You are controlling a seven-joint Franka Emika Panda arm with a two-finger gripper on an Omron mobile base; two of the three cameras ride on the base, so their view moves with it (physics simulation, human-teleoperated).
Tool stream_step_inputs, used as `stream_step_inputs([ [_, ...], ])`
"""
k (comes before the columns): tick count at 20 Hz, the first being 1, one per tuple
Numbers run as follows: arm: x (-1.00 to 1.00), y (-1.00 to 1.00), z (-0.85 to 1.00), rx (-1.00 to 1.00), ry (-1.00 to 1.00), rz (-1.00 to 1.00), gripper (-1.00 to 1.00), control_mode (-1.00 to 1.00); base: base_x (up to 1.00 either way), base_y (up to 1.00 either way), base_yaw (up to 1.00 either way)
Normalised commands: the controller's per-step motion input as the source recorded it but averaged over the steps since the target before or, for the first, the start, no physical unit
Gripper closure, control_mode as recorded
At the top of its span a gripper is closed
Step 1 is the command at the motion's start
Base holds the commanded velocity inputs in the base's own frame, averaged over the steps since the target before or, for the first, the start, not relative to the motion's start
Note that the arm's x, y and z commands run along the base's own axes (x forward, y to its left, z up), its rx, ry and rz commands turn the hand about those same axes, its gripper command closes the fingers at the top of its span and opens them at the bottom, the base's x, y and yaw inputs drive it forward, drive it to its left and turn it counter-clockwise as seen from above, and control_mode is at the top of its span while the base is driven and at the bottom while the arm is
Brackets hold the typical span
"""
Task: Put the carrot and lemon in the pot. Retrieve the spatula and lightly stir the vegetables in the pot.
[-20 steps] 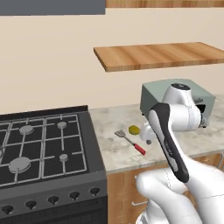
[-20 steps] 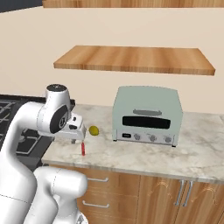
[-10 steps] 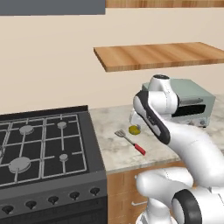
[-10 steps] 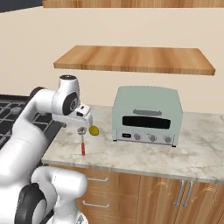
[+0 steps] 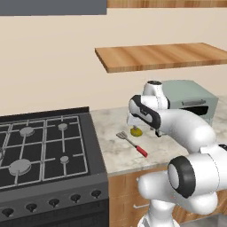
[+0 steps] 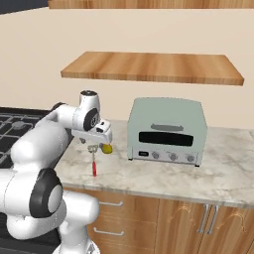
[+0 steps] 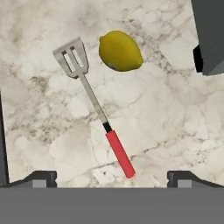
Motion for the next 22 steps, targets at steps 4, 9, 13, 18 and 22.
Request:
stream_step_inputs([
  [4,0.17,-0.02,-0.37,0.00,-0.14,0.02,-1.00,-1.00,0.00,0.00,0.00],
  [9,0.27,0.00,-0.07,-0.02,-0.11,0.15,-1.00,-1.00,0.00,0.00,0.00],
  [13,0.29,0.00,-0.02,-0.06,0.01,0.19,-1.00,-1.00,0.00,0.00,0.00],
  [18,0.54,0.00,-0.02,-0.09,0.15,0.15,-1.00,-1.00,0.00,0.00,0.00],
  [22,0.54,-0.04,-0.07,-0.01,0.05,0.10,-1.00,-1.00,0.00,0.00,0.00],
])
